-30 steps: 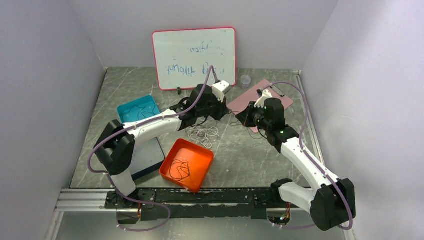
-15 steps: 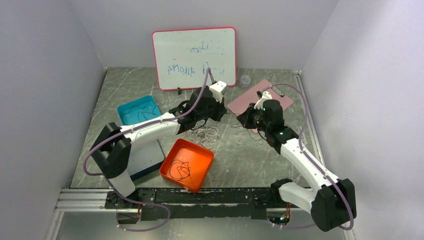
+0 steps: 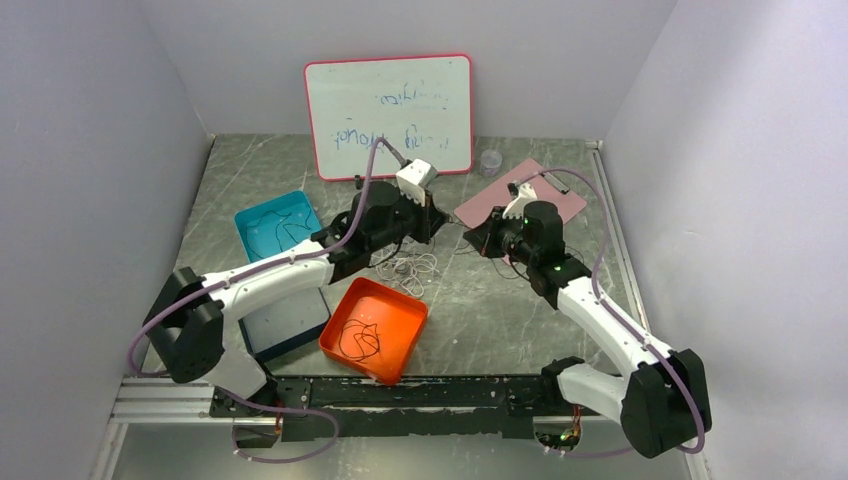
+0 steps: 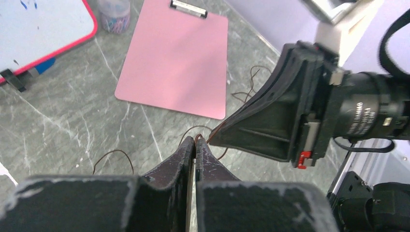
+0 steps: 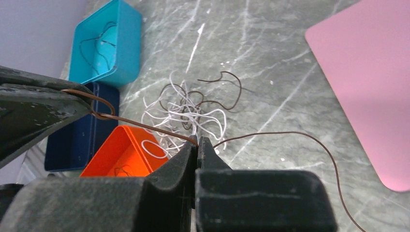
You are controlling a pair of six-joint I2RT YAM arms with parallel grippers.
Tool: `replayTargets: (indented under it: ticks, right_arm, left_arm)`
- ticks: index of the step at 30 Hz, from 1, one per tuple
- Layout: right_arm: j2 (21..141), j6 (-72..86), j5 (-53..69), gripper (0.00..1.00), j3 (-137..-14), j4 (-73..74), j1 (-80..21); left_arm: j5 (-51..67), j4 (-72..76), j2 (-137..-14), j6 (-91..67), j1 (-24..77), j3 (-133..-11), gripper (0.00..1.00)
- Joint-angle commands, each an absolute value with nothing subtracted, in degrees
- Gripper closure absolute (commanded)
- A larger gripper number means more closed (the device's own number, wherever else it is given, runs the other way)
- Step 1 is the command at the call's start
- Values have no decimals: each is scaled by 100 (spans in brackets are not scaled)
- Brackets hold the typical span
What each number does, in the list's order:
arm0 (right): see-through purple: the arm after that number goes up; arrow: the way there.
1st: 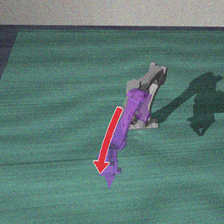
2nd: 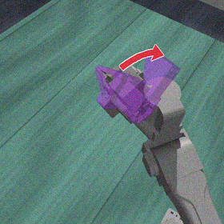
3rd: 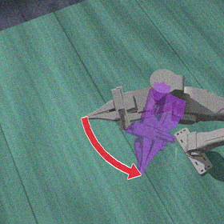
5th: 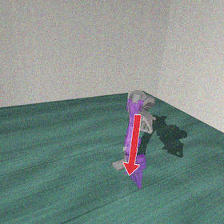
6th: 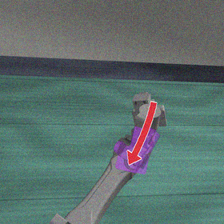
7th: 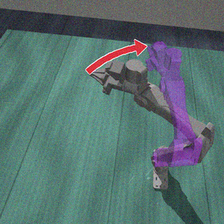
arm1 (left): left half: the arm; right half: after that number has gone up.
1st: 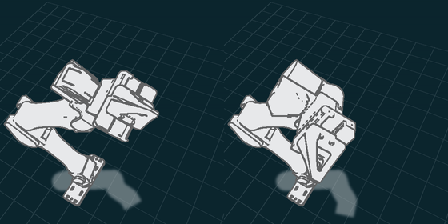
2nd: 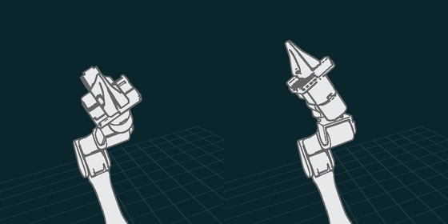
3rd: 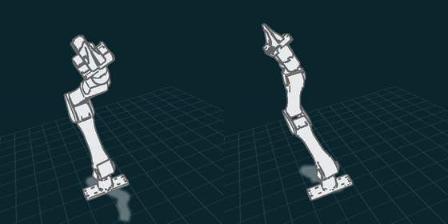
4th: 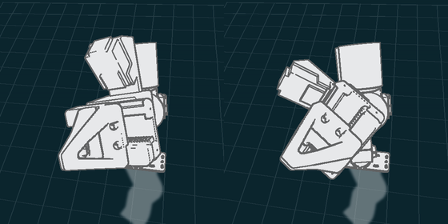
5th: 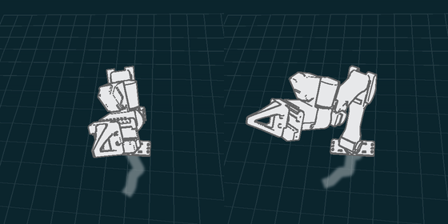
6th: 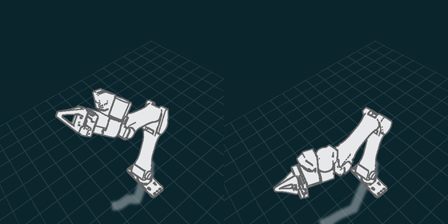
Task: Untangle the cables
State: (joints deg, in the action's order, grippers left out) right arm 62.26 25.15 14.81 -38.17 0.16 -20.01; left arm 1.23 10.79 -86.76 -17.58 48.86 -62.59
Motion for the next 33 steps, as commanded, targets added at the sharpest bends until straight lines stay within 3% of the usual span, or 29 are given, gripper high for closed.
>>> replayTargets:
  ticks: [1, 20, 33]
  right_arm:
    - [6461, 2490, 1659, 100, -3576, -180, -1900]
    - [7172, 2479, 2336, 100, -3410, -854, -2206]
    - [6006, 2432, 254, 100, -3276, -126, -2193]
  left_arm:
    - [-6, 1852, -8195, -1764, 4729, -6232, 93]
    - [1642, 2979, -8012, -2048, 4693, -6404, 93]
    - [-355, 1266, -7031, -1197, 4636, -6114, 93]
